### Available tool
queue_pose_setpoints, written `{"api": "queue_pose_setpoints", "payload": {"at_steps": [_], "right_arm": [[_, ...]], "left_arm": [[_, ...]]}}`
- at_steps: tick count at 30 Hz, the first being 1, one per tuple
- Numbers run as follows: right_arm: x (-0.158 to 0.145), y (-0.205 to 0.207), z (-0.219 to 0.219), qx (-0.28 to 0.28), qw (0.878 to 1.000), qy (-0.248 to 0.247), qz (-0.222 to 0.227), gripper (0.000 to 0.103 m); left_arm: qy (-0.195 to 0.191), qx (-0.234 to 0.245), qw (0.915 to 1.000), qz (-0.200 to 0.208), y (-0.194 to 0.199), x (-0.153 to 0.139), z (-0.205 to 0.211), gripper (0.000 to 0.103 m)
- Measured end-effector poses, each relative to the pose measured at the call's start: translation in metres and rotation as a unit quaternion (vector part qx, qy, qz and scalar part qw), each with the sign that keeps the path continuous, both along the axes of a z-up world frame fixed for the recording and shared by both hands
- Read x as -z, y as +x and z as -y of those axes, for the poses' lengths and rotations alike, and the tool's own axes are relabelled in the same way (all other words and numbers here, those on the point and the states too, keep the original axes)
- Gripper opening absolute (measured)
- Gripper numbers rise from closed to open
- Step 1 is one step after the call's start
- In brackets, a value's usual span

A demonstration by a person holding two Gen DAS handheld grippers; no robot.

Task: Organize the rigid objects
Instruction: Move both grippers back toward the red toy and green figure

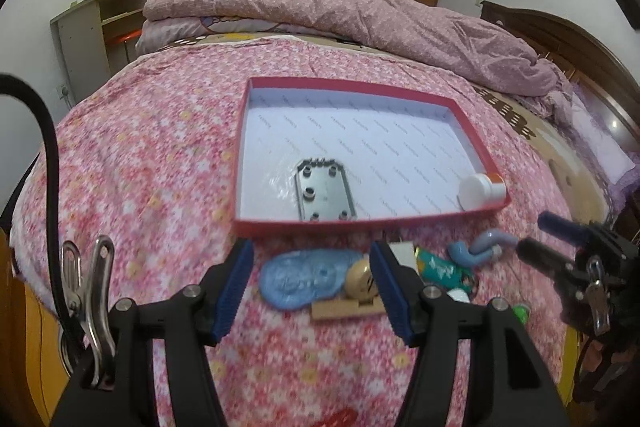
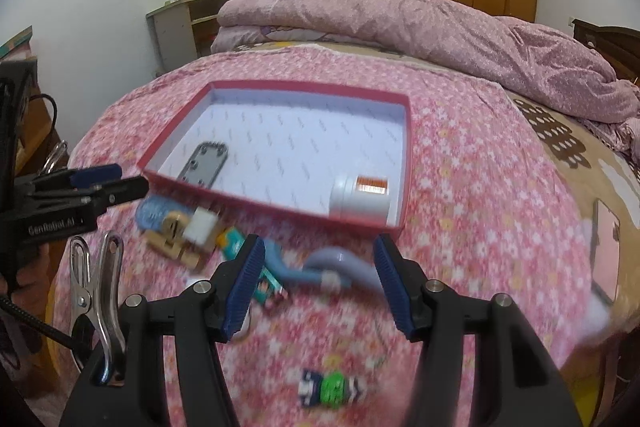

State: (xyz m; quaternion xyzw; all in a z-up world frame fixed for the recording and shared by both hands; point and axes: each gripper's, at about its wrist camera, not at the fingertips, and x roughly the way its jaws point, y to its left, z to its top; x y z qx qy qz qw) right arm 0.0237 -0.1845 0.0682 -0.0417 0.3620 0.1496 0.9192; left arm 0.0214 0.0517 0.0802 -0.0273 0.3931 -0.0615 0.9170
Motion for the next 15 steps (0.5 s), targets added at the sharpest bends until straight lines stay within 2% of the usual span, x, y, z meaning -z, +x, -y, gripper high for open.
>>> {"api": "queue_pose_setpoints", "payload": {"at_steps": [15], "right_arm": [[0.019, -0.045, 0.015, 0.014, 1.000, 0.012, -0.022, 0.058]], "left_arm": [[-0.012, 0.003, 0.9995, -0.029, -0.040, 0.020, -0.011, 0.064]]}}
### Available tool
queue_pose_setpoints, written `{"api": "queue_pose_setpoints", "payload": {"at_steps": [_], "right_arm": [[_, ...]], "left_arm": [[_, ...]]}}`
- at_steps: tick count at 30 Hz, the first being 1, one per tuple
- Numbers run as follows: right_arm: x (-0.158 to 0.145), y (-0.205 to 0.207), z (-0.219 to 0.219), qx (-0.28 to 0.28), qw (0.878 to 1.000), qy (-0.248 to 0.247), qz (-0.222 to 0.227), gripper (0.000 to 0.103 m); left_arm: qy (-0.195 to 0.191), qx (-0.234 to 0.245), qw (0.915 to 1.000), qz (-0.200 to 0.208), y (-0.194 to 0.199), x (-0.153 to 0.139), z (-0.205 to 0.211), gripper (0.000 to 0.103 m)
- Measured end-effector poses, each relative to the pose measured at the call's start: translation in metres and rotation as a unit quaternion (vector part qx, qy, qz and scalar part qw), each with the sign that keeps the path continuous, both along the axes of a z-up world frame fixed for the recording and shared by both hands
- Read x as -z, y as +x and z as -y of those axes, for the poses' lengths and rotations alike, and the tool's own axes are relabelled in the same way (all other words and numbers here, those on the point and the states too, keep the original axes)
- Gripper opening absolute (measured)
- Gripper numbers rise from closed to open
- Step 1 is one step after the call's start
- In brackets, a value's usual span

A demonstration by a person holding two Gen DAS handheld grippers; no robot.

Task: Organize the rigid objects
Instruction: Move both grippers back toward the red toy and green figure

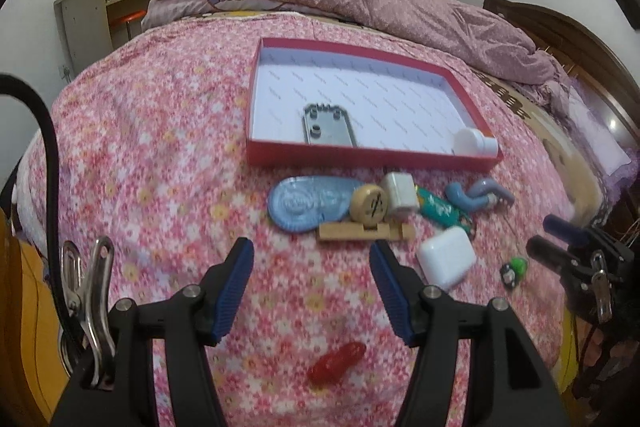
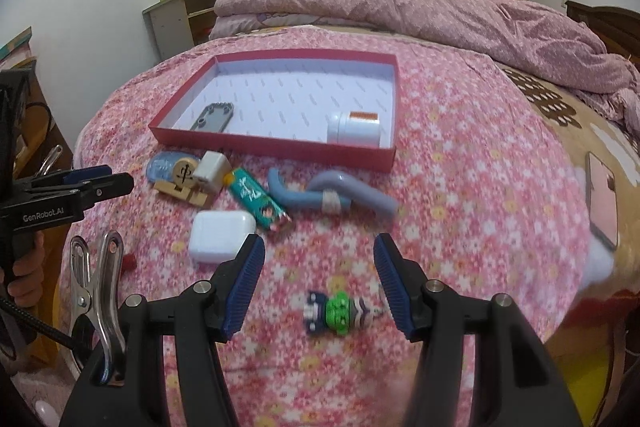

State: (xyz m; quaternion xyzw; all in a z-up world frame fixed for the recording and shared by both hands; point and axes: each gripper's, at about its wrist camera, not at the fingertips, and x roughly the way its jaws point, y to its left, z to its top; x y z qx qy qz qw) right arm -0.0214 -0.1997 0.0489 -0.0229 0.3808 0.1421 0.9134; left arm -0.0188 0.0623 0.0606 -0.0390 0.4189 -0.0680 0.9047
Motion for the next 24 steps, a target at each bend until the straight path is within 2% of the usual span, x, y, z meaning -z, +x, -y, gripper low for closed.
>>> {"api": "queue_pose_setpoints", "payload": {"at_steps": [7, 10, 24], "right_arm": [[0.005, -0.013, 0.008, 0.008, 1.000, -0.009, -0.003, 0.059], [0.010, -0.018, 0.009, 0.009, 1.000, -0.010, -0.008, 0.064], [0.033, -0.022, 0.011, 0.020, 0.999, -0.022, -0.030, 0.064]], "left_arm": [[0.001, 0.005, 0.9999, -0.016, -0.012, 0.011, -0.002, 0.064], [0.000, 0.006, 0.9998, -0.019, -0.017, 0.013, -0.003, 0.064], [-0.002, 0.039, 0.9982, -0.046, -0.041, 0.029, 0.000, 0.064]]}}
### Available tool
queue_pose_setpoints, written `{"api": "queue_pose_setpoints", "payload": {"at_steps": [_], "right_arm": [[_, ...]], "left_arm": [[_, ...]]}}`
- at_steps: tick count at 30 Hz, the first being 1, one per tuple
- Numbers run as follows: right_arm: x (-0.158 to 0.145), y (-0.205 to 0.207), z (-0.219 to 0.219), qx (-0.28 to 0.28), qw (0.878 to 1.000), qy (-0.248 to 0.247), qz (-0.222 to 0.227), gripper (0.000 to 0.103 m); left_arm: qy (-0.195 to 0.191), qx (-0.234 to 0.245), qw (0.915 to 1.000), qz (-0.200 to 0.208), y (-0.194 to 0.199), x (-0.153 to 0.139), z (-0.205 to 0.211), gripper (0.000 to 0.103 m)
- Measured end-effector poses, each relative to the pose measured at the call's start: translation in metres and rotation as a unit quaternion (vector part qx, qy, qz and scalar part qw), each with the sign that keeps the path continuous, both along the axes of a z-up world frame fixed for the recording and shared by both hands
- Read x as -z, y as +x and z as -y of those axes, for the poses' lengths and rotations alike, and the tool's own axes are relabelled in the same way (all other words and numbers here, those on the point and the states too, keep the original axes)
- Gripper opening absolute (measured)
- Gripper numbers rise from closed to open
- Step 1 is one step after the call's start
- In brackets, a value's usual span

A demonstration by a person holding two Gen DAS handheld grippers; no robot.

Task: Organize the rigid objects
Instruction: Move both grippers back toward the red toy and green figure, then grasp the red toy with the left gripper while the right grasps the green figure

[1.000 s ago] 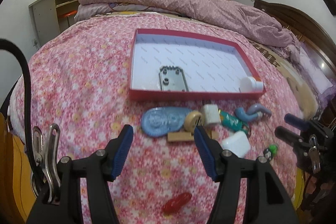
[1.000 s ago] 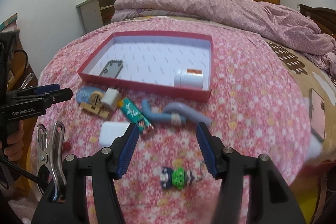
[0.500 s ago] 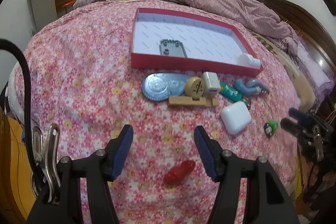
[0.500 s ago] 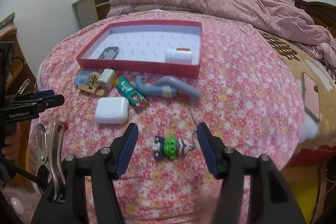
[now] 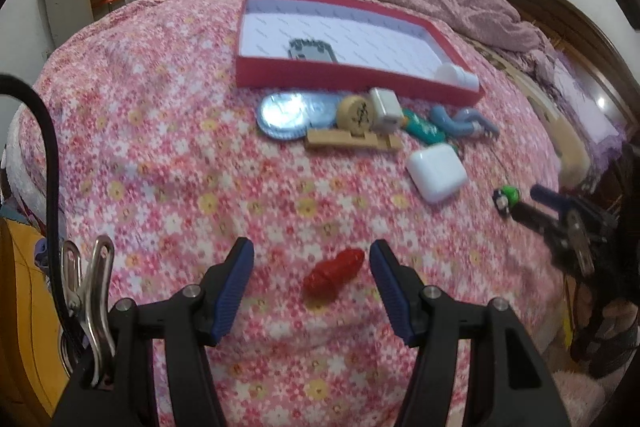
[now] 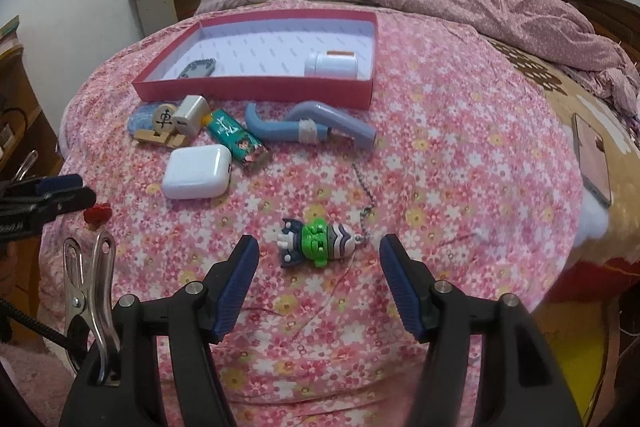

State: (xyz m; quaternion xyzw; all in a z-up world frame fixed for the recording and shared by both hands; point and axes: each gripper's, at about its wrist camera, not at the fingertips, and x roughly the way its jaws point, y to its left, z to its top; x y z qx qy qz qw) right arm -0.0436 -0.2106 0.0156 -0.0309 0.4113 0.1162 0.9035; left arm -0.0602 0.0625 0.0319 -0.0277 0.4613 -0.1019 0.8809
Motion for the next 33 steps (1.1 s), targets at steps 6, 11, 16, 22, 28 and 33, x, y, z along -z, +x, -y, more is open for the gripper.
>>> {"api": "queue_pose_setpoints", "payload": {"at_steps": [6, 11, 16, 22, 28, 33], "right_arm": [[0.008, 0.000, -0.003, -0.002, 1.000, -0.001, -0.007, 0.064], [0.014, 0.000, -0.004, -0.003, 1.000, 0.002, -0.013, 0.064], [0.017, 0.001, -0.004, -0.001, 1.000, 0.001, -0.012, 0.064], [0.018, 0.000, -0.004, -0.002, 1.000, 0.006, -0.008, 0.065], [0.019, -0.002, -0.004, -0.003, 1.000, 0.008, -0.003, 0.066], [0.019, -0.001, -0.004, -0.003, 1.000, 0.008, -0.003, 0.066]], "left_arm": [[-0.010, 0.006, 0.9997, -0.021, -0.005, 0.009, 0.004, 0.064], [-0.013, 0.016, 0.9996, -0.018, -0.006, 0.008, 0.010, 0.062], [-0.004, 0.035, 0.9991, -0.024, -0.003, 0.013, 0.021, 0.050], [0.011, 0.028, 0.9994, -0.016, 0.000, 0.014, 0.024, 0.041], [0.022, 0.026, 0.9994, -0.011, 0.000, 0.015, 0.026, 0.033], [0.016, 0.025, 0.9995, -0.008, 0.000, 0.014, 0.025, 0.028]]}}
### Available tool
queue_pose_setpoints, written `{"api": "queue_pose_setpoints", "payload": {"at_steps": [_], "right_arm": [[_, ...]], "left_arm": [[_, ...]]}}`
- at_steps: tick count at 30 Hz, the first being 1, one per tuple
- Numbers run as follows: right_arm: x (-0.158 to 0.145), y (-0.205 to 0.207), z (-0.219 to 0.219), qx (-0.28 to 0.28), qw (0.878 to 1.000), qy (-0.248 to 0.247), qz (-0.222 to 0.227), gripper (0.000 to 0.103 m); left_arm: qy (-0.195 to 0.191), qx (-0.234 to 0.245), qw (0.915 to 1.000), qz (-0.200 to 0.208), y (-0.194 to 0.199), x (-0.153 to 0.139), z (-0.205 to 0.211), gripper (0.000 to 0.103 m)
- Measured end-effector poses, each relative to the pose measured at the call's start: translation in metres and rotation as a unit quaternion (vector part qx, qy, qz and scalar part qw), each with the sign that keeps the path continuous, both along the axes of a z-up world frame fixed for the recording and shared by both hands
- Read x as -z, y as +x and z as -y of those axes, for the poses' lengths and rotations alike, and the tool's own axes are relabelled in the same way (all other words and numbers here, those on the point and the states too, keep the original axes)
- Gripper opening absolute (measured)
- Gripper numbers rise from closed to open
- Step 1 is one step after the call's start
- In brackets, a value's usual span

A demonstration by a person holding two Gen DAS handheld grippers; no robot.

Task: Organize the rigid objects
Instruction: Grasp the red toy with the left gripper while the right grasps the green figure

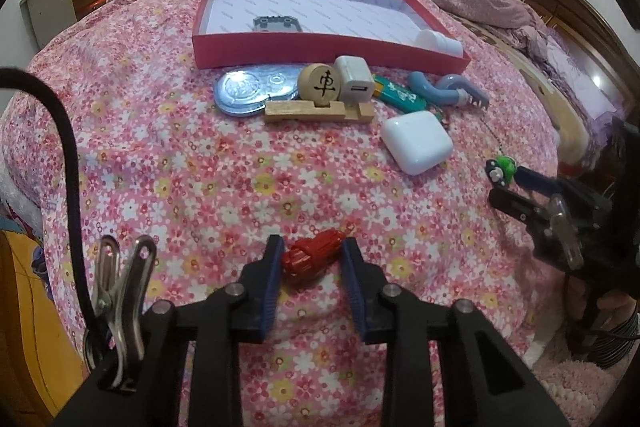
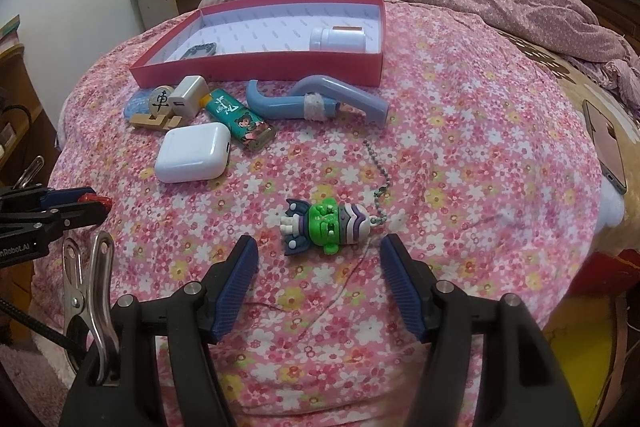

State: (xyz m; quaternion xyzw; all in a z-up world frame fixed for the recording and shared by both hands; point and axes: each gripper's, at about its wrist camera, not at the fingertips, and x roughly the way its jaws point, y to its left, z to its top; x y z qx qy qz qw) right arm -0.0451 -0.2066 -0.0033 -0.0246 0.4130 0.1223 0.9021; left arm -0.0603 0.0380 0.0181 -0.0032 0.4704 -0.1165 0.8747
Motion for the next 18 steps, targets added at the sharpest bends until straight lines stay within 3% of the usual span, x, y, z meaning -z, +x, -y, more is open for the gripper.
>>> {"api": "queue_pose_setpoints", "payload": {"at_steps": [12, 18], "right_arm": [[-0.0004, 0.0005, -0.0004, 0.001, 1.000, 0.001, 0.002, 0.066], [-0.0009, 0.0014, -0.0025, 0.000, 1.000, -0.008, 0.004, 0.064]], "left_arm": [[-0.007, -0.003, 0.9999, 0.012, -0.0036, -0.0061, -0.0045, 0.024], [-0.008, 0.006, 0.9999, -0.003, -0.0020, -0.0012, -0.0026, 0.025]]}}
